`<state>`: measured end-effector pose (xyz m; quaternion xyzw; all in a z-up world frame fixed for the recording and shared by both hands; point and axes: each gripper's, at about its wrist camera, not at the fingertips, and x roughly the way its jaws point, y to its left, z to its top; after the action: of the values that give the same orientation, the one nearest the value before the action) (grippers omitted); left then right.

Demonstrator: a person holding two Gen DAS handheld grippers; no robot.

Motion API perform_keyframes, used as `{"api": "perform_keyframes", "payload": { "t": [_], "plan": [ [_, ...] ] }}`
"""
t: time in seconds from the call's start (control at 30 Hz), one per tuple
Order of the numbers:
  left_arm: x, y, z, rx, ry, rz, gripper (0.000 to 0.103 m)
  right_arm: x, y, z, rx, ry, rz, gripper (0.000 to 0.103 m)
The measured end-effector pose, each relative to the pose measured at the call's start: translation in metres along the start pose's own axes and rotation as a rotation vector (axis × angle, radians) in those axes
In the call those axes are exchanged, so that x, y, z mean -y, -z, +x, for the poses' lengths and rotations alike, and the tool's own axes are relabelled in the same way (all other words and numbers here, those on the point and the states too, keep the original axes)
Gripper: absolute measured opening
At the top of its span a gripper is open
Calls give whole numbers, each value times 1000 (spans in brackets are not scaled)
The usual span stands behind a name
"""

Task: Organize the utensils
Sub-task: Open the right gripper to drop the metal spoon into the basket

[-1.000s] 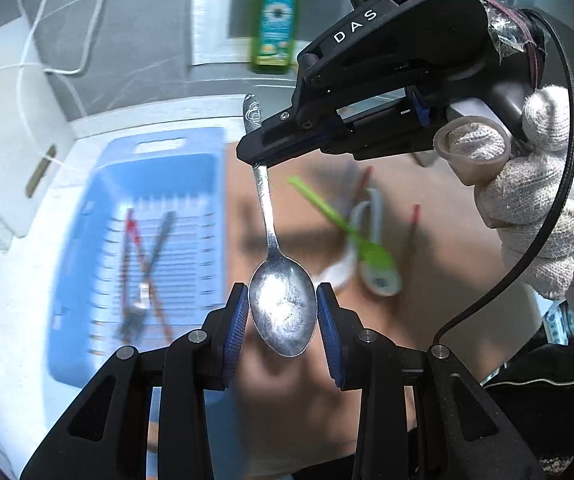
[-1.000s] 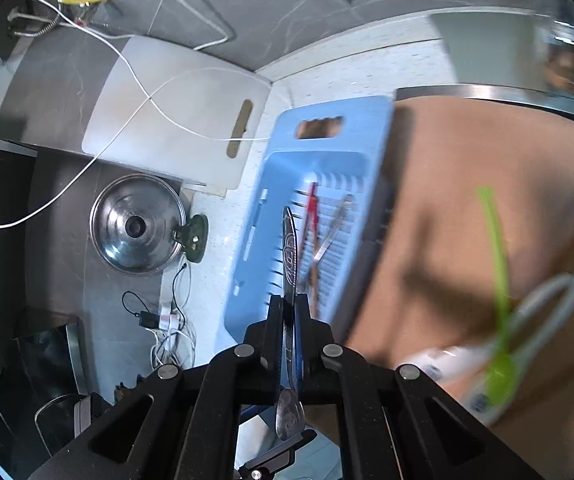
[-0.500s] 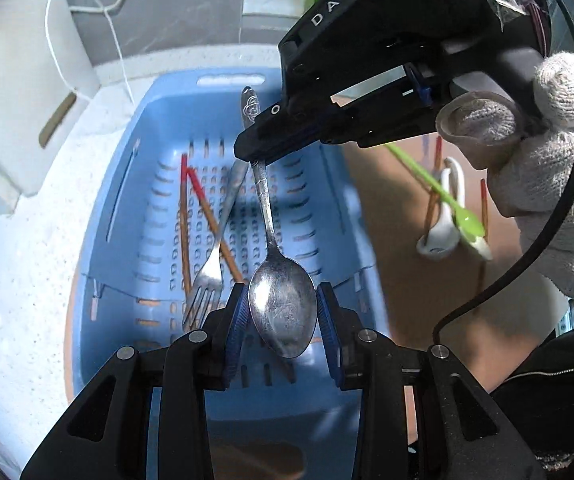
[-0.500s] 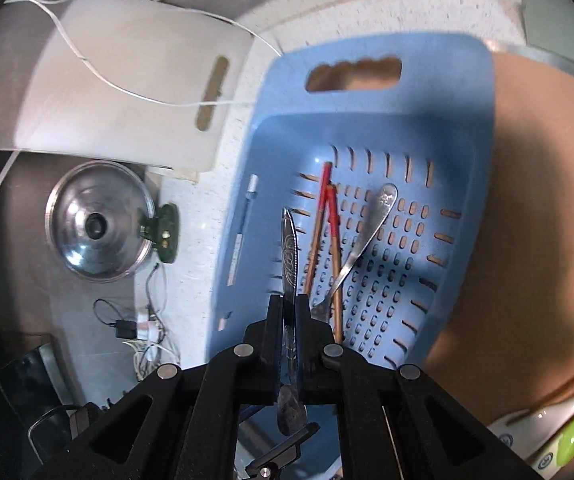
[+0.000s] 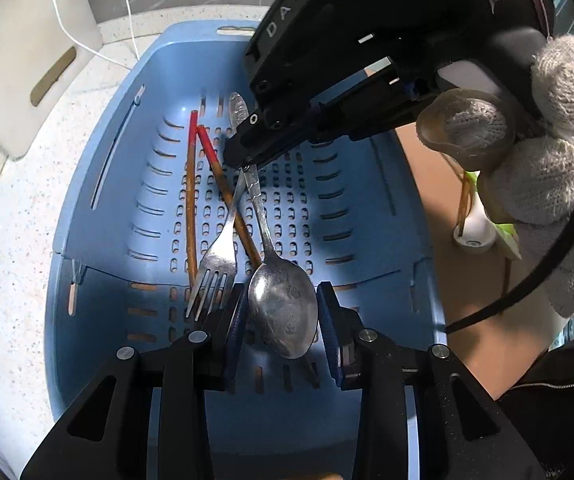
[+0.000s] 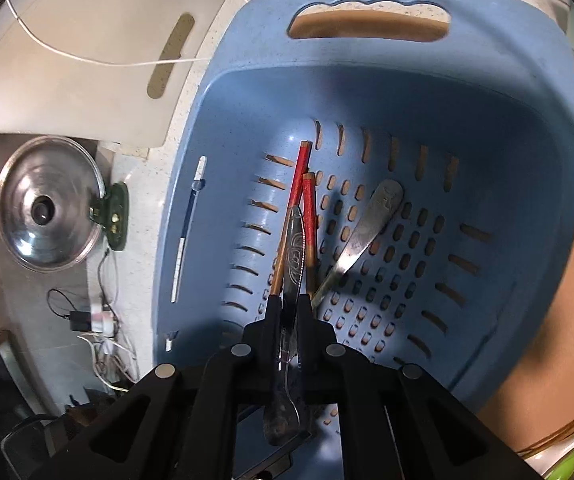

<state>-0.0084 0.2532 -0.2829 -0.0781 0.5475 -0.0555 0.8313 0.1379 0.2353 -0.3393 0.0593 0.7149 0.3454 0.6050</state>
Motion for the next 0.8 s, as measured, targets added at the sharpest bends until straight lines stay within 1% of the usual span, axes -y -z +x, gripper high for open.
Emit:
{"api": "perform_keyframes", "payload": {
  "t": [0.2, 0.47, 0.53, 0.67, 0.8],
  "plan": [
    [-1, -5, 5, -15, -8, -7, 34, -1, -5, 6, -8, 14, -2, 7],
    [0, -14, 9, -26, -12, -19, 34, 1, -7, 8, -15, 5, 12, 8],
    [0, -15, 9, -27, -18, -20, 34, 0, -7, 8, -19, -4, 6, 11],
    [3, -18, 8, -31, -25, -21, 34, -4, -6, 7, -21, -3, -14, 20],
    [0, -18, 7, -35, -36, -25, 36, -6, -4, 6, -9, 4, -12, 21]
  ]
}}
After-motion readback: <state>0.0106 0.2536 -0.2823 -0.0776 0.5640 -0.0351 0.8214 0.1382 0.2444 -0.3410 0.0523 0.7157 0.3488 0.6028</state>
